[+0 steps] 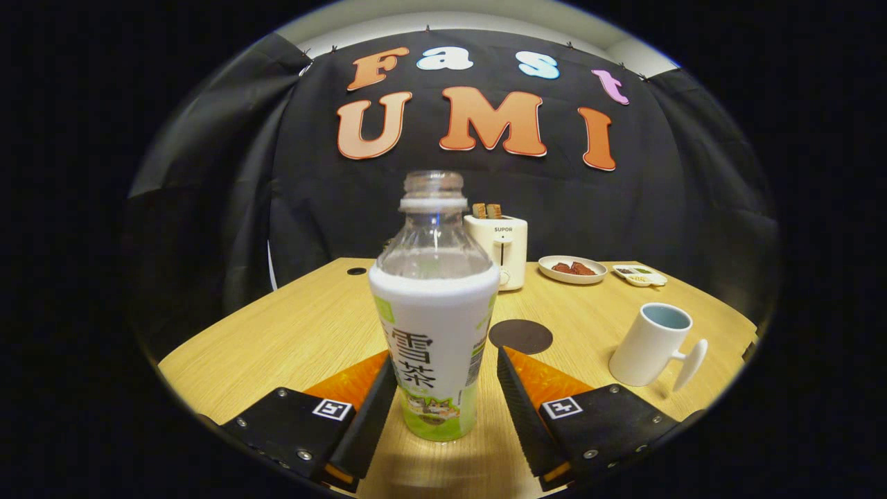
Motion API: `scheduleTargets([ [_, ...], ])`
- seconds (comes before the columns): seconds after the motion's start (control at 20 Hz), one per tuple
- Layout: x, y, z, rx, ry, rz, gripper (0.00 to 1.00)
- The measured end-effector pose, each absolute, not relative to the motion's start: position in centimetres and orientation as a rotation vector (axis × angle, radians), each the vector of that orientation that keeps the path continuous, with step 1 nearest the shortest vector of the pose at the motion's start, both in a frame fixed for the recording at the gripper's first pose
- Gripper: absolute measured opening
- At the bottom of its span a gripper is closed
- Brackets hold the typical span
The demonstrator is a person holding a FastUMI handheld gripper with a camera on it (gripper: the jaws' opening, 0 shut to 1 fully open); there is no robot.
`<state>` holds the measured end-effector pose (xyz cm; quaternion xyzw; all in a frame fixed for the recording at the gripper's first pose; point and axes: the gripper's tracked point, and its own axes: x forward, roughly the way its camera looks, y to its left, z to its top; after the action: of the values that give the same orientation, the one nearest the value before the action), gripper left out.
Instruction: Take the bottle from table, then pour the juice into the cup, finally place the bottle on the coaster
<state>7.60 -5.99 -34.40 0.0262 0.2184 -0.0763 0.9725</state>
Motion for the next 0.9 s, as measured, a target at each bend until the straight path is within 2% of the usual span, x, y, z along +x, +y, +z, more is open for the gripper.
scheduleTargets([
  [0.15, 8.0, -5.8, -34.8, 0.062, 0.427, -0.141, 0.68],
  [0.25, 7.9, -5.9, -35.0, 0.080, 0.431, -0.134, 0.64],
  [0.65, 8.9, -5.3, -33.7, 0.460, 0.407, -0.059, 0.62],
  [0.9, 9.6, -6.1, -33.1, 0.689, 0.400, -0.077, 0.62],
])
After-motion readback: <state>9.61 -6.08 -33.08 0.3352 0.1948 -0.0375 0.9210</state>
